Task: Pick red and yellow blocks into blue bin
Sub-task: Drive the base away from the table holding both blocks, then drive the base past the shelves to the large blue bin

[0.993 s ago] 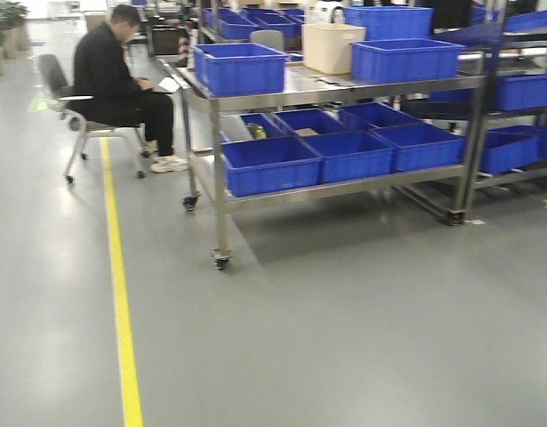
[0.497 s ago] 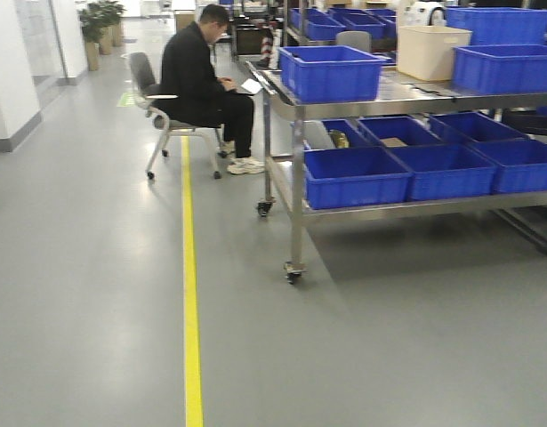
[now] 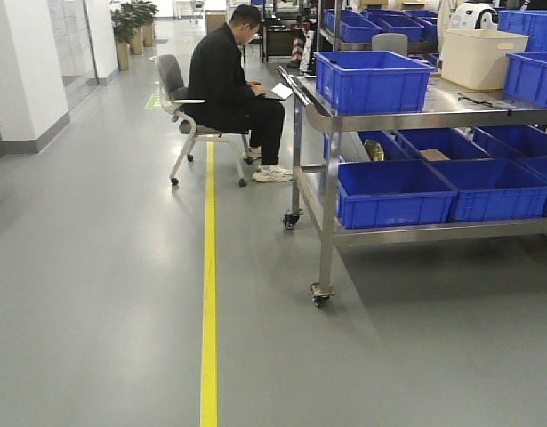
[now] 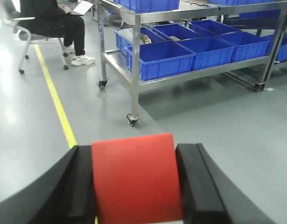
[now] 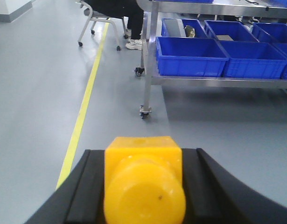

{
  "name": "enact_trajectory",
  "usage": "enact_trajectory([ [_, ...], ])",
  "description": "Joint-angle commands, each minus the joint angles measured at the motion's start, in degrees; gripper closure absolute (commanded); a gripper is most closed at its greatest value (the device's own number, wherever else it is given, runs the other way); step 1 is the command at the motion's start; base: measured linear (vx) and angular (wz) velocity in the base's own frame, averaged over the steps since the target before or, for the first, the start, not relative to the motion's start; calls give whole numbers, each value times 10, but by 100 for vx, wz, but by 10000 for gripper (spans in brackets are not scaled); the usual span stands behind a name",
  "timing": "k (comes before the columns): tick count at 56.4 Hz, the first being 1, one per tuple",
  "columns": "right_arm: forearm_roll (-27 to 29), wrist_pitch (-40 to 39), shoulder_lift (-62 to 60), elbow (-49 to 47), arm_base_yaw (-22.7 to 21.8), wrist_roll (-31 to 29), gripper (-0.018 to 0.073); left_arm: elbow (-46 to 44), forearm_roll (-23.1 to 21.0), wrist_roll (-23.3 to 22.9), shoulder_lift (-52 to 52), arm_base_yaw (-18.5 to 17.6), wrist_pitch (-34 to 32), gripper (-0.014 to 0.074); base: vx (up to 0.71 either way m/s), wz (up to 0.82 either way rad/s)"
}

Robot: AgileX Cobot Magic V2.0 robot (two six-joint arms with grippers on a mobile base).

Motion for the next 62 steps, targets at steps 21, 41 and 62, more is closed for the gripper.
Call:
enact_trajectory([
  [21, -10, -46, 2, -15, 1, -3, 569, -16, -7, -5, 2, -3, -46, 596, 45, -37],
  [41, -8, -47, 2, -15, 1, -3, 569, -16, -7, -5, 2, -3, -47, 596, 48, -51],
  [62, -8, -47, 2, -15, 1, -3, 569, -16, -7, -5, 2, -3, -47, 596, 51, -42],
])
